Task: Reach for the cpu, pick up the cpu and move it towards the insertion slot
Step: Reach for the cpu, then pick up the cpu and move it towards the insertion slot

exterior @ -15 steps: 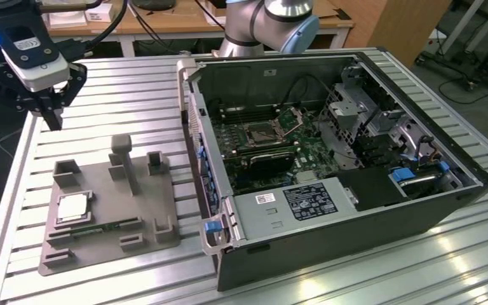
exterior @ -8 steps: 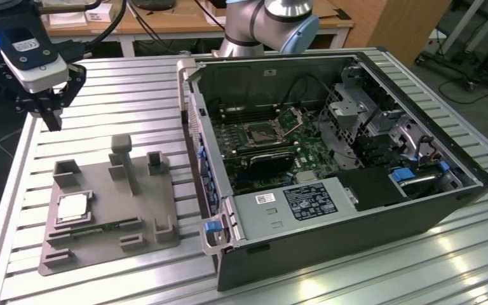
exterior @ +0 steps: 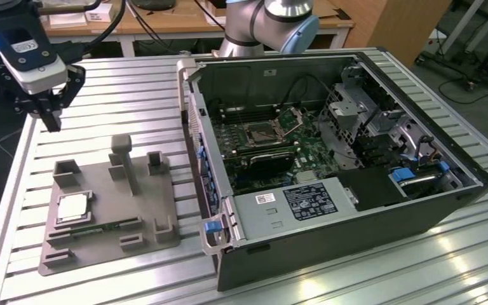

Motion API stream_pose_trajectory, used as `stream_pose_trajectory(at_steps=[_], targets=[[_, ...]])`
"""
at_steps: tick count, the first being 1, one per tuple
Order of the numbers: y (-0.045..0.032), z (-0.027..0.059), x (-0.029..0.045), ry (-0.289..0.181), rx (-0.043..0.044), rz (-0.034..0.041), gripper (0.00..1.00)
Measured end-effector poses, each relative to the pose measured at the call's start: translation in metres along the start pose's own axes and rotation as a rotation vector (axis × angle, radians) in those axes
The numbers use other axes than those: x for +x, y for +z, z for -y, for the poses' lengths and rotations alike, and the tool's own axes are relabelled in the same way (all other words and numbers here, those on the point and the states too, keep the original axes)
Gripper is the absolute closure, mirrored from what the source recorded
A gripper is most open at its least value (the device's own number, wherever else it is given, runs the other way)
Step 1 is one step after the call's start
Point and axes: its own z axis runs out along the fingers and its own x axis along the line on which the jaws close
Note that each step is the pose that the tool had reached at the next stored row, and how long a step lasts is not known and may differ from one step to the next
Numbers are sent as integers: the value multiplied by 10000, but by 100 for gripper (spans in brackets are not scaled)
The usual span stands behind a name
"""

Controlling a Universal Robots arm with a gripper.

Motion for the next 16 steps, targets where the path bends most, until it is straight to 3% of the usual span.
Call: stream_pose_trajectory(at_steps=[16], targets=[[16, 4, 51, 0, 1, -1, 89]])
